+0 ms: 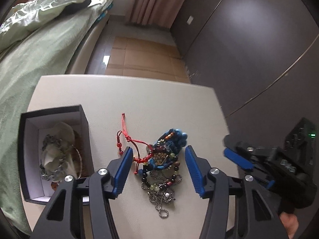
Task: Organize jewelry
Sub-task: 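Grasp the red string bracelet from the pile with the left gripper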
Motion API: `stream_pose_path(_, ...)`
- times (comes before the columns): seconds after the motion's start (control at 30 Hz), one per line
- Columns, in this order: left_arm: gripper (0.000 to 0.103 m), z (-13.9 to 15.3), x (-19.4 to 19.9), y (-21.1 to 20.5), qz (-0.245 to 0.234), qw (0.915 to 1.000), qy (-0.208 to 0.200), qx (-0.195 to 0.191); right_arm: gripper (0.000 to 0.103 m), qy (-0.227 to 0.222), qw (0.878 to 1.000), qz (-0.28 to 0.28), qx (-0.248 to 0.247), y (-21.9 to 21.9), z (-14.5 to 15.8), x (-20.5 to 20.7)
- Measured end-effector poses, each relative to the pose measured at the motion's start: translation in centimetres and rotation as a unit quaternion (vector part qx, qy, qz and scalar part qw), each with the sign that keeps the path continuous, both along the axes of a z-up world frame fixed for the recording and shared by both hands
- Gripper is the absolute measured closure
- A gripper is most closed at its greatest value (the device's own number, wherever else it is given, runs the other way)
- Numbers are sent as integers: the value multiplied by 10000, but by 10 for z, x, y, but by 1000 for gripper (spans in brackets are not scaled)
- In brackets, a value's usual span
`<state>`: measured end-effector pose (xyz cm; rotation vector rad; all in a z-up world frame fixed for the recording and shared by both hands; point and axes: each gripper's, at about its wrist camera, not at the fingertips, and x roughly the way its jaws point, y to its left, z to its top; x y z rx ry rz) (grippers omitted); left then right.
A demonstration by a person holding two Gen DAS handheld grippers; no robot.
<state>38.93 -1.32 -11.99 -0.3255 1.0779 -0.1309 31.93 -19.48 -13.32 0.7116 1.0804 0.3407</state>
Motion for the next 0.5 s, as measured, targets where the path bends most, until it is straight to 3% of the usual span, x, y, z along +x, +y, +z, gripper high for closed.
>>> stream_pose_path(0.23,51,-28,19,-3,225,9985,336,381,47,47,10000,-12,-18,2,-2,3)
stream_pose_path(0.5,55,-29,30,-4,366,9968,335,634,47,92,9999,47,-95,10,-5,10)
